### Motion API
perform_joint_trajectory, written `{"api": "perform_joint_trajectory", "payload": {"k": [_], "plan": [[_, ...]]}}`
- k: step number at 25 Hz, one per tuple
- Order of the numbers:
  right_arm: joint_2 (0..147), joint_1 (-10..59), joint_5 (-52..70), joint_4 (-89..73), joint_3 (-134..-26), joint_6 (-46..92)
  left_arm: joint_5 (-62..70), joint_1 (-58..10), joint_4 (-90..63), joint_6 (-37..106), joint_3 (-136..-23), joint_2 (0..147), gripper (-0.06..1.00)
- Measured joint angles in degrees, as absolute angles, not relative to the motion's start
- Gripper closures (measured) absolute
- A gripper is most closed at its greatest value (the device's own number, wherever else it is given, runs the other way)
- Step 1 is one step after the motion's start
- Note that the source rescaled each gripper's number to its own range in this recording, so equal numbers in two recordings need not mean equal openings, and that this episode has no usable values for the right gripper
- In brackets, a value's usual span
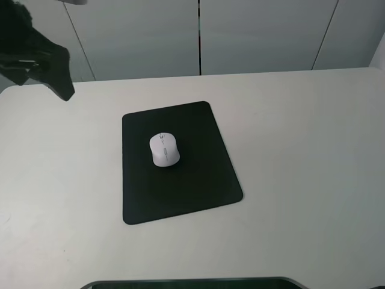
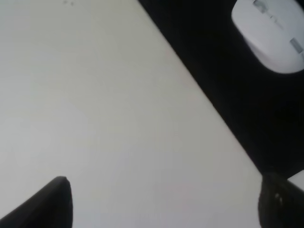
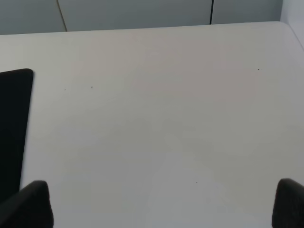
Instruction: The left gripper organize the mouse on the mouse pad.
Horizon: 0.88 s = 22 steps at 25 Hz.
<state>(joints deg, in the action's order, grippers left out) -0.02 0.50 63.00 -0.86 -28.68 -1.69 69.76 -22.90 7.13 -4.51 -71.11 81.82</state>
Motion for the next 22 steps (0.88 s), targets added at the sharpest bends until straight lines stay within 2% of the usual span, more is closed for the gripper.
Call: {"api": "perform_joint_trajectory", "payload": {"k": [15, 22], "plan": [[-0.02, 0.5, 63.0, -0.86, -28.68, -1.69, 69.05, -1.83, 3.84, -3.73, -47.52, 44.67, -0.06], [-0.02, 0.5, 63.0, -0.86, -28.68, -1.69, 69.71, 6.77, 2.35, -2.24, -41.35, 26.27, -0.06]]}}
